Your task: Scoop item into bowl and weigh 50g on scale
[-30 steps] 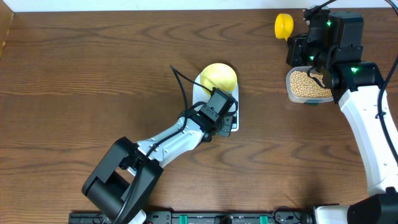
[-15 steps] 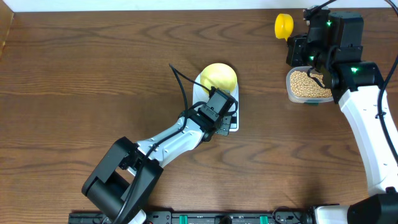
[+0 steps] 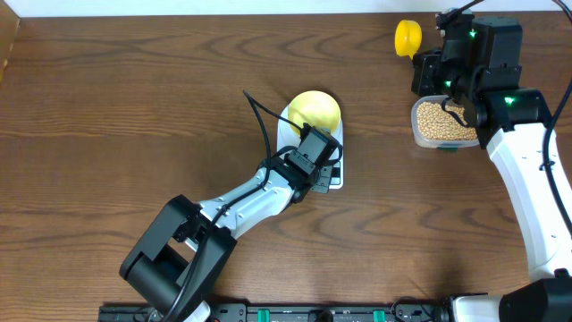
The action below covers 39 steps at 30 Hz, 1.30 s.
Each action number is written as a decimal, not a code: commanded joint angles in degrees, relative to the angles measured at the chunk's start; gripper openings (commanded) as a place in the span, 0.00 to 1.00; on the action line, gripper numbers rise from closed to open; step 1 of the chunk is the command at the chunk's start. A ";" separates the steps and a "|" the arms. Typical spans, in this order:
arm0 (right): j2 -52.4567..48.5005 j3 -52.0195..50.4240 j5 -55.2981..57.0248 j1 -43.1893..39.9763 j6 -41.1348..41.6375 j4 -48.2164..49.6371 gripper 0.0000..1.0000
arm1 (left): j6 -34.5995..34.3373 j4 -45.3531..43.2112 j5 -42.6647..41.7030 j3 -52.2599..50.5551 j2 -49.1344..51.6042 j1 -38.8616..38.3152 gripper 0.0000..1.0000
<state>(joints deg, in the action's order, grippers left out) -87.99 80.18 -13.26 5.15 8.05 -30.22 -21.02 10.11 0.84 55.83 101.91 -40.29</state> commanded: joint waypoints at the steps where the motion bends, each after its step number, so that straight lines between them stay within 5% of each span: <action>1: 0.33 0.22 0.26 -0.24 -0.83 -0.07 0.01 | -0.31 0.13 1.77 -0.11 0.87 0.09 0.07; 39: 0.33 0.22 0.26 -0.24 -0.85 -0.90 0.01 | -0.52 4.76 4.81 -0.13 4.85 0.11 0.07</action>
<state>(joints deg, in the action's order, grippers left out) -87.99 80.18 -13.23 5.15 8.05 -31.05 -21.04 12.86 2.92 57.36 103.44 -40.62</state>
